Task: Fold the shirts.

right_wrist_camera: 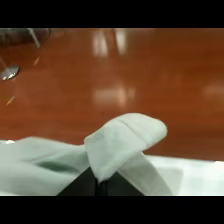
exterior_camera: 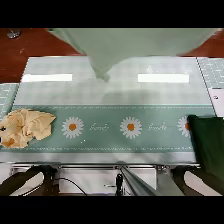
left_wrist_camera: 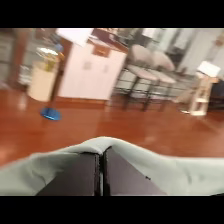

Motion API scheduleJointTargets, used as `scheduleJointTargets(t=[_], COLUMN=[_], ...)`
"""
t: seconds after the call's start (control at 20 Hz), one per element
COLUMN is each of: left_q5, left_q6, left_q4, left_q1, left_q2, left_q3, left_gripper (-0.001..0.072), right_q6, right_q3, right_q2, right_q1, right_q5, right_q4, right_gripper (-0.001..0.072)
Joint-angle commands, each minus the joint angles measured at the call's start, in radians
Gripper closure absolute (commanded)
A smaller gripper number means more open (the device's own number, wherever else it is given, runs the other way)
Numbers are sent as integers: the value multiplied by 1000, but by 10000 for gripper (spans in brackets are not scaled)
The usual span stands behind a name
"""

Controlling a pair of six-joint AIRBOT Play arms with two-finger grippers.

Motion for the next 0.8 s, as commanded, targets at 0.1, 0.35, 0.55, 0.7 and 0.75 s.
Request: scheduleJointTargets(t=[0.1,0.35,0.55,0.7,0.75], left_q5=[-179,-311,-361,-364,-364], left_q6=[-76,-75,-75,-76,-75], left_q4=[337,484,493,492,492], left_q1=[77,75,60,48,48], left_q2=[206,376,462,473,470], left_q3=[120,120,31,-125,-191], left_gripper=[681,680,680,681,680], right_q6=[0,42,48,42,35], right_q3=[-57,-59,-64,-131,-176], right_q2=[345,468,480,480,480], right_q1=[5,5,5,5,5], right_q5=[68,203,341,391,392], right_q4=[-195,-212,-203,-201,-201], right_gripper=[693,693,693,693,693])
